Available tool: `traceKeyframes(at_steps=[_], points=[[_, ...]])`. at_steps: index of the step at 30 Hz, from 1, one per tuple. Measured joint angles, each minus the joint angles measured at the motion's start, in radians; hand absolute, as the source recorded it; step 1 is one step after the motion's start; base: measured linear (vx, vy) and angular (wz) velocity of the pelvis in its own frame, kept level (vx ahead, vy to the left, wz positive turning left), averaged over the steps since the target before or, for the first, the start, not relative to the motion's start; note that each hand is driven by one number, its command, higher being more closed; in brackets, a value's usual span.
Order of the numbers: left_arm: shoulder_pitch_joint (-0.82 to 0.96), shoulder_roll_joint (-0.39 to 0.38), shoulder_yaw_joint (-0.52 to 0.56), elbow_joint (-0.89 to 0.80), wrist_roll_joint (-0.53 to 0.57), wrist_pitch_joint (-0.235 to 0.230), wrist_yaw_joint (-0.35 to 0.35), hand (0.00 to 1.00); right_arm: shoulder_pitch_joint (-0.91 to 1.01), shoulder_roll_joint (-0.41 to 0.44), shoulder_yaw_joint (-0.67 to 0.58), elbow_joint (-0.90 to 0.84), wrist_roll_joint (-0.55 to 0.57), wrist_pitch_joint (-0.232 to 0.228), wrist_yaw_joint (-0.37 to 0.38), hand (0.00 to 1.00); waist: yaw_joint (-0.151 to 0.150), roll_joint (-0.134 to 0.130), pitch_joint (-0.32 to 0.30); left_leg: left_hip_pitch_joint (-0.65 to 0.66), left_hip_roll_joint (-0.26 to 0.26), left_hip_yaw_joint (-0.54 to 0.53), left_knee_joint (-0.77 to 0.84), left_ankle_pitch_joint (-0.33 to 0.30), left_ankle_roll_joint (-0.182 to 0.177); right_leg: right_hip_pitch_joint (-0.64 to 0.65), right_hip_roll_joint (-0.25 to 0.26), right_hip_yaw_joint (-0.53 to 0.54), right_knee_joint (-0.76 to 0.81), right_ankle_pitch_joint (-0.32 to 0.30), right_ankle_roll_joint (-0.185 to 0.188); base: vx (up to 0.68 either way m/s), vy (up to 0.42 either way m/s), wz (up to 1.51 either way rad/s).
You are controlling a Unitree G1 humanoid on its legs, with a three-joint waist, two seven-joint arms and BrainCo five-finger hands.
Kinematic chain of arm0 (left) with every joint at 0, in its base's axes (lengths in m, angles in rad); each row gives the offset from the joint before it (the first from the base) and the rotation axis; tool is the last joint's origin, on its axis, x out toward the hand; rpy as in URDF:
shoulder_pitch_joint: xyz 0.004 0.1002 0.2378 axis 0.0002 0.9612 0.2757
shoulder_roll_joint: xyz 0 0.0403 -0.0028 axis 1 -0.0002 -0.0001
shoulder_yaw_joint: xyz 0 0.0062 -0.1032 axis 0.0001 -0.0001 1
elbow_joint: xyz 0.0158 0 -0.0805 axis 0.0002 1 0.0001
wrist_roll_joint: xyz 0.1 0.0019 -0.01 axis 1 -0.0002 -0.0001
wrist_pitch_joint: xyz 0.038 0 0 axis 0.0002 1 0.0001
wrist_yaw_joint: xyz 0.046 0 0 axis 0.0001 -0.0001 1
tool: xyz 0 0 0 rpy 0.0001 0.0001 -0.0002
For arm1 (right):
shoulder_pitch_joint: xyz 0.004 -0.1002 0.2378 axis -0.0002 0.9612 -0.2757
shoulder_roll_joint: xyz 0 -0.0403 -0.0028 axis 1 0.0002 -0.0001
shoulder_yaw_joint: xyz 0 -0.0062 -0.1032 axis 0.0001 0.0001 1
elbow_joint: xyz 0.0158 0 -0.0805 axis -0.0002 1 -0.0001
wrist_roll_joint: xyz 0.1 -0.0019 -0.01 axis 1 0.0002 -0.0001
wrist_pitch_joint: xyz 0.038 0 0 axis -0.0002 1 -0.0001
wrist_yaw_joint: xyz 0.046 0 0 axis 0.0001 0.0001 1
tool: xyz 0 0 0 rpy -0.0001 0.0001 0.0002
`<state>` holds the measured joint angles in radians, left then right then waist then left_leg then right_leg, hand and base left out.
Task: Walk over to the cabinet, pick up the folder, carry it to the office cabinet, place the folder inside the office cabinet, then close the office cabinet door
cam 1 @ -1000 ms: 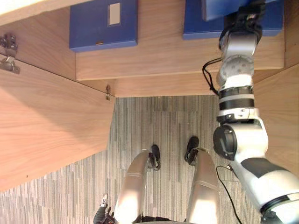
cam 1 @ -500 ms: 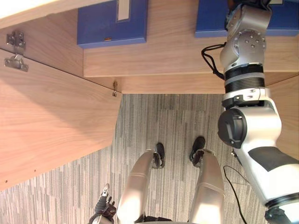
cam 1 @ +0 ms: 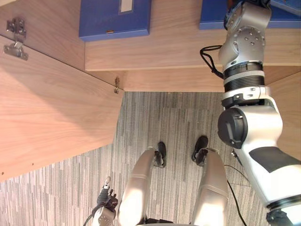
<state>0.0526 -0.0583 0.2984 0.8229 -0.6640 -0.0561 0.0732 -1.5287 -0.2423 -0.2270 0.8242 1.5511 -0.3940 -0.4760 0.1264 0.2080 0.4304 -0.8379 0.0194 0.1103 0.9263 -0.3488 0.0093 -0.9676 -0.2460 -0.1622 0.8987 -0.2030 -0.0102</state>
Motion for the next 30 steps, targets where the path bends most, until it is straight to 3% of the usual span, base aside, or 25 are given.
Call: traceKeyframes(at_steps=[2, 3, 14, 21, 23, 30], points=[[-0.004, 0.000, 0.000, 0.003, 0.000, 0.001, 0.001, 0.00, 0.000, 0.010, -0.020, 0.000, 0.000, 0.000, -0.004, 1.00, 0.000, 0.000, 0.000, -0.005, 0.001, 0.000, 0.006, 0.000, -0.001, -0.005, 0.000, 0.000, 0.006, -0.002, 0.001, -0.06, 0.009, 0.00], [-0.007, 0.000, 0.001, 0.006, 0.000, 0.001, 0.001, 0.00, 0.000, 0.015, -0.021, 0.000, 0.000, 0.000, -0.008, 0.00, -0.001, 0.000, 0.000, -0.013, 0.002, 0.000, 0.010, 0.000, -0.001, -0.013, 0.000, 0.000, 0.011, -0.002, 0.001, -0.05, 0.010, 0.01], [-0.032, -0.003, 0.041, 0.009, 0.003, 0.002, 0.008, 0.00, 0.003, 0.033, -0.029, -0.004, -0.004, 0.002, -0.016, 0.00, -0.007, -0.002, 0.001, -0.038, 0.005, -0.002, 0.027, -0.002, -0.003, -0.037, 0.001, 0.002, 0.023, 0.000, -0.004, -0.01, 0.035, 0.00], [-0.032, -0.005, 0.097, 0.011, 0.036, 0.005, 0.012, 0.00, 0.003, 0.031, -0.026, -0.007, -0.202, 0.062, -0.018, 0.00, -0.024, -0.012, 0.006, -0.037, 0.016, 0.000, 0.024, -0.002, -0.004, -0.032, 0.013, 0.001, 0.009, 0.005, -0.005, 0.00, 0.048, -0.04], [-0.037, -0.006, 0.108, 0.012, 0.037, 0.005, 0.014, 0.00, 0.003, 0.031, -0.025, -0.007, -0.205, 0.068, -0.017, 0.00, -0.025, -0.014, 0.007, -0.036, 0.020, 0.000, 0.022, -0.002, -0.004, -0.031, 0.019, 0.001, 0.003, 0.008, -0.005, 0.00, 0.037, -0.08], [-0.063, -0.007, 0.142, 0.024, 0.044, 0.005, 0.018, 0.00, 0.024, 0.053, -0.061, -0.031, -0.196, 0.040, -0.008, 0.00, -0.032, -0.023, 0.011, -0.032, 0.035, 0.003, 0.014, -0.005, -0.010, -0.030, 0.036, 0.000, -0.008, 0.009, -0.006, 0.01, 0.036, -0.05]])
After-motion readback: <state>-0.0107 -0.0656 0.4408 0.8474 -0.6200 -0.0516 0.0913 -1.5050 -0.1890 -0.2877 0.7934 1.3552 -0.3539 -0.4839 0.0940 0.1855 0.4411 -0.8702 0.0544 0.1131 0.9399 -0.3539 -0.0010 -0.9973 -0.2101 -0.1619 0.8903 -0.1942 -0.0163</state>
